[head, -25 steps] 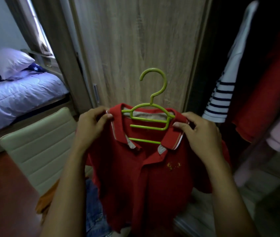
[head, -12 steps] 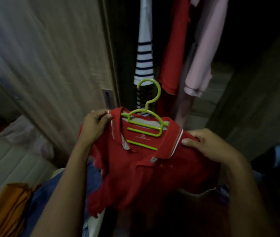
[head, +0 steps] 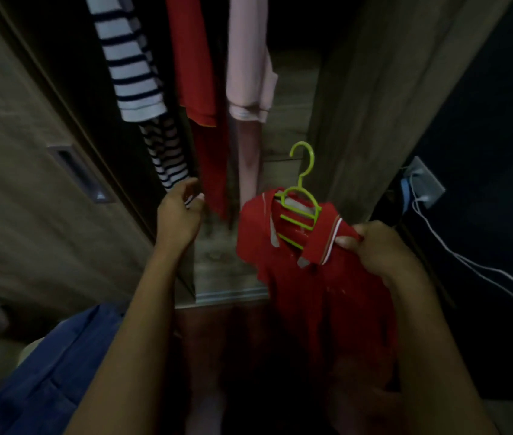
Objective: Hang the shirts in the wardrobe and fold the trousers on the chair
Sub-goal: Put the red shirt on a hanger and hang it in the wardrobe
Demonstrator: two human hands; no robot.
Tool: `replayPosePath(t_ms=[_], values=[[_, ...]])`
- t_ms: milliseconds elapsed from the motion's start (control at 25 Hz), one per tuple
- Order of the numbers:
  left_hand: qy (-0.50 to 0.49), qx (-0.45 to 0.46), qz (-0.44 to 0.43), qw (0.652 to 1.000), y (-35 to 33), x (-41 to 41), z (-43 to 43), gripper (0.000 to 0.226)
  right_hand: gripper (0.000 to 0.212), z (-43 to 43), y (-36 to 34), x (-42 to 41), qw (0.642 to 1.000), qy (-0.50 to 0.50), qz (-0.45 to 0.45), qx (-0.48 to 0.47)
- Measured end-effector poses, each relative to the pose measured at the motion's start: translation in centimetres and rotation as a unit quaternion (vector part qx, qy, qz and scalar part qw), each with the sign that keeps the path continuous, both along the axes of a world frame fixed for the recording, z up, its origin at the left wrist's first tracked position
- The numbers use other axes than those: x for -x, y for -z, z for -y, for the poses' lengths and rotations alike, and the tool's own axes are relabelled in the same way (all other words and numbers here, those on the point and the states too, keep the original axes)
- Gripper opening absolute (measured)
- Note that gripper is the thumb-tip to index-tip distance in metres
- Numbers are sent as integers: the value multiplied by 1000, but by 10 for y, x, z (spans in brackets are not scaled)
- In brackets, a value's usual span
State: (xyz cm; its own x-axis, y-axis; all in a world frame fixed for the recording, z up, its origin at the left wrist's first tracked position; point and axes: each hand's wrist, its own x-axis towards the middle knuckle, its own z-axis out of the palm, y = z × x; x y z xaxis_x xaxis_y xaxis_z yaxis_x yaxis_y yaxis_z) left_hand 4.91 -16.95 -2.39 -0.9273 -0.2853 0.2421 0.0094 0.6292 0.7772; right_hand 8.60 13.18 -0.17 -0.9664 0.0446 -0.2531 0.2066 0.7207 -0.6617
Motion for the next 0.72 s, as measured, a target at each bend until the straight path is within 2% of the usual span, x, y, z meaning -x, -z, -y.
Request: replayPosePath(t_ms=[160,320,560,720], values=[[-22,-2,-62,998,-25,8,3,34,21,20,1,13,995,87,-36,38],[-34,35,-181,982,-74,18,20,36,22,29,-31,33,993,78,-92,-3],[-126,75,-366,919,-179,36,53,40,26,44,-117,72,979,102,-169,-47],[-156,112,-418,888,-237,47,71,50,27,64,-173,105,973,134,-183,-34]])
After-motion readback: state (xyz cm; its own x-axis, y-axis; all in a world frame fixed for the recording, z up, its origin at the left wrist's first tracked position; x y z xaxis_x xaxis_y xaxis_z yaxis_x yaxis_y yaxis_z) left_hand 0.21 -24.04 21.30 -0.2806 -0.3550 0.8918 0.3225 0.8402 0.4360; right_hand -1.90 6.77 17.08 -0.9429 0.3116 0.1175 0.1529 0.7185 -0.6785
